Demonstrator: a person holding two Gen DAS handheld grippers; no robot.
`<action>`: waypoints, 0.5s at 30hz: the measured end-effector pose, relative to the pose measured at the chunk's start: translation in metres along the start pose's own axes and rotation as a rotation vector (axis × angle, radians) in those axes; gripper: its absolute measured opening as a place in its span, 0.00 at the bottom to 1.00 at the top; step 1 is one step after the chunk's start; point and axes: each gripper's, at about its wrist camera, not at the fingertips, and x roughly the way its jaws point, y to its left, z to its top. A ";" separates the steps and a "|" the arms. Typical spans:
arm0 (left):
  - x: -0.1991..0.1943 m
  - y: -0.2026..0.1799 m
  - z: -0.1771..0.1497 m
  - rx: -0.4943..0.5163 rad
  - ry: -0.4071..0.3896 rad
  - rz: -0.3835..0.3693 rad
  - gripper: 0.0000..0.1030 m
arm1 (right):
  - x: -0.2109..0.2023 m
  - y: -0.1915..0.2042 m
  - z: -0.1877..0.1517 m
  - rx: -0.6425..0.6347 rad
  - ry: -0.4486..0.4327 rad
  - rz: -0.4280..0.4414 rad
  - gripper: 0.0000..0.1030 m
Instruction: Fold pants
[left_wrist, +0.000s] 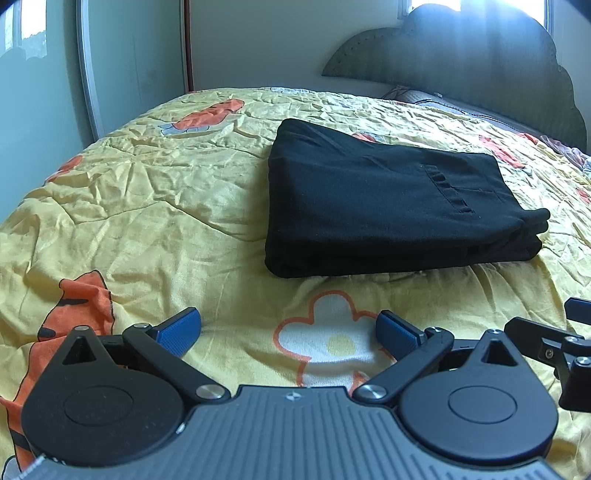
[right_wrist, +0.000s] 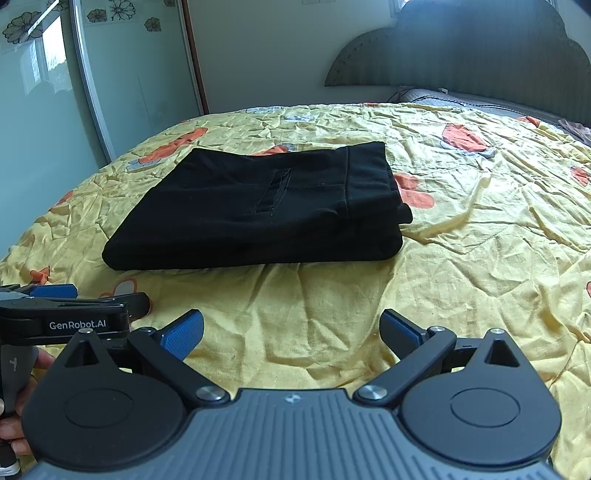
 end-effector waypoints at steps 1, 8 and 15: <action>0.000 0.000 0.000 0.001 -0.001 0.000 1.00 | 0.000 0.000 0.000 -0.001 0.001 0.000 0.99; -0.001 0.000 -0.001 0.004 -0.008 0.003 1.00 | 0.002 -0.001 -0.002 0.004 -0.001 0.001 0.99; -0.001 0.000 -0.002 0.004 -0.017 0.004 1.00 | 0.002 -0.003 -0.003 0.010 -0.002 0.002 0.99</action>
